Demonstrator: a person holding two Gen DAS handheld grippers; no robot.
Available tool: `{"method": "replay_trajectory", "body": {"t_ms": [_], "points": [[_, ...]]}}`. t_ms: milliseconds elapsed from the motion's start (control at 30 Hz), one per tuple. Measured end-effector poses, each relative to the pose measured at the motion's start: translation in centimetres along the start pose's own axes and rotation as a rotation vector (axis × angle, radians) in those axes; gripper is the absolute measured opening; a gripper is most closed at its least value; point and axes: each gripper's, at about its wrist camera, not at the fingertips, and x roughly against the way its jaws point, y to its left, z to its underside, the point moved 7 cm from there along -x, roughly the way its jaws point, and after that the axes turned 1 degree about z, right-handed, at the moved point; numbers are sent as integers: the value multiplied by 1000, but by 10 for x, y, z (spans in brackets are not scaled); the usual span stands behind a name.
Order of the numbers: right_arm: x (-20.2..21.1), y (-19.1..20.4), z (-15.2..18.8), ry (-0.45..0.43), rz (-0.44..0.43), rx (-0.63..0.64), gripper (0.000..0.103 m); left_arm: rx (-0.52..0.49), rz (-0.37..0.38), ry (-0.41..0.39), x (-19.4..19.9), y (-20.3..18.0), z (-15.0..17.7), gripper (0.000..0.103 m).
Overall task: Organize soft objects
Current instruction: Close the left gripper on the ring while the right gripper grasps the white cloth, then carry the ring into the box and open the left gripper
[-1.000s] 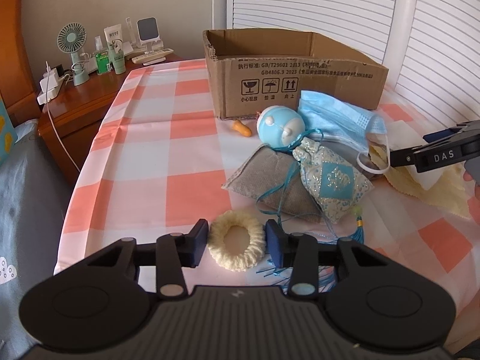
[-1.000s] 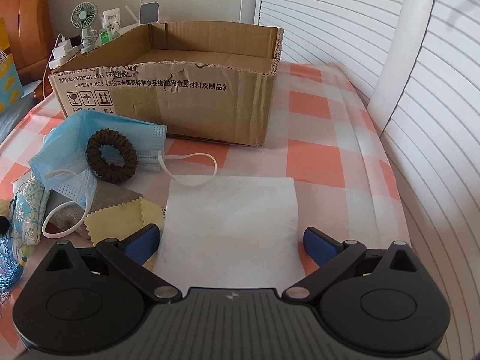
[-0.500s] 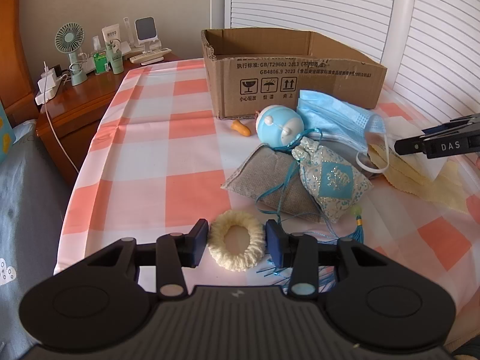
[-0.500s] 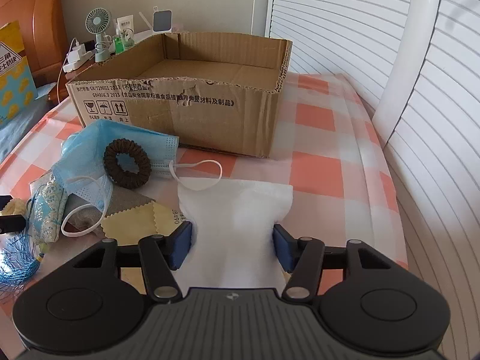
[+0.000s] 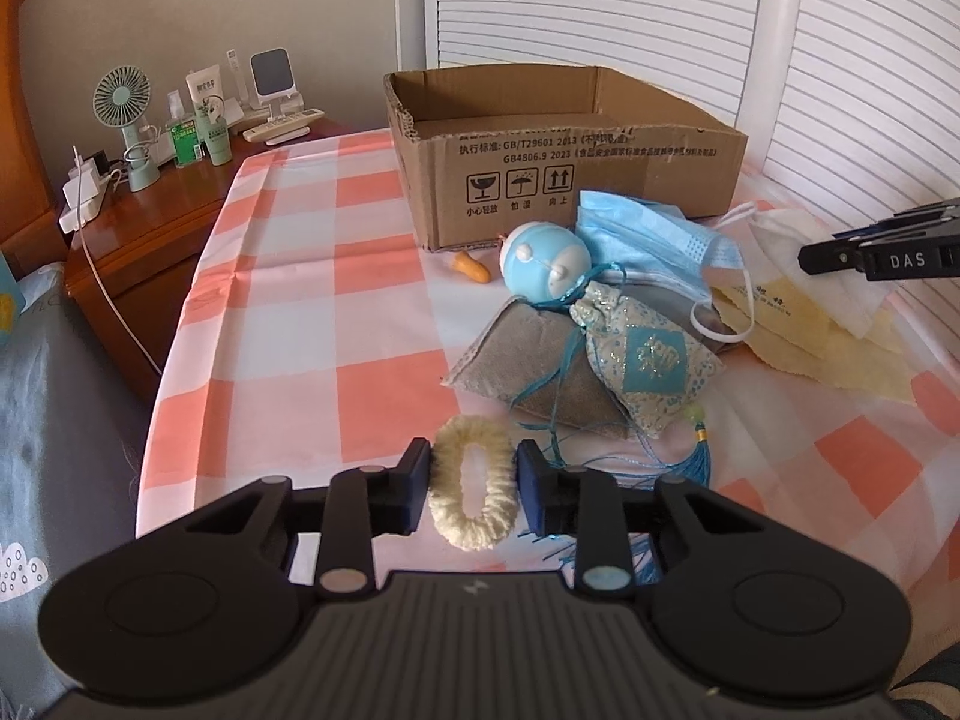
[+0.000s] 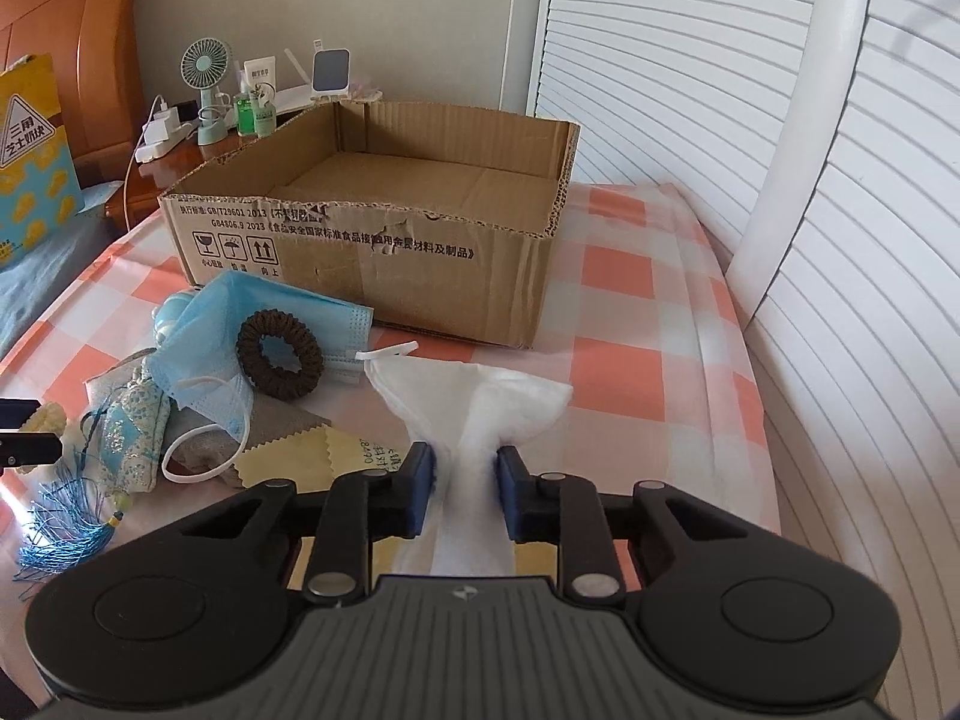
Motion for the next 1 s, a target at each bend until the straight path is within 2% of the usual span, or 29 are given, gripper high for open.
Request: {"method": "replay_trajectory", "body": {"t_ms": [367,567,733,833,900,1000], "points": [[48,1,-12,-87,-4,-13,28,-62,27,-38,33,-3,-16,30],[68,4,-22,-131,-13,2,28,-103,61,-67,45,-10,-39,30],[78,-5,-32,-163,-18,-31,28,-138,85,-90,44,-17,-65,30],[79,-9,-36,-164,-3,-18,27,-166,94,-112,41,-24,-82,30],[76,-10,-36,-152,-1,-6,23,-184,99,-129,39,-29,-94,30],[70,-13,-33,-121,6,7,24,-204,104,-150,35,-36,-107,30]]}}
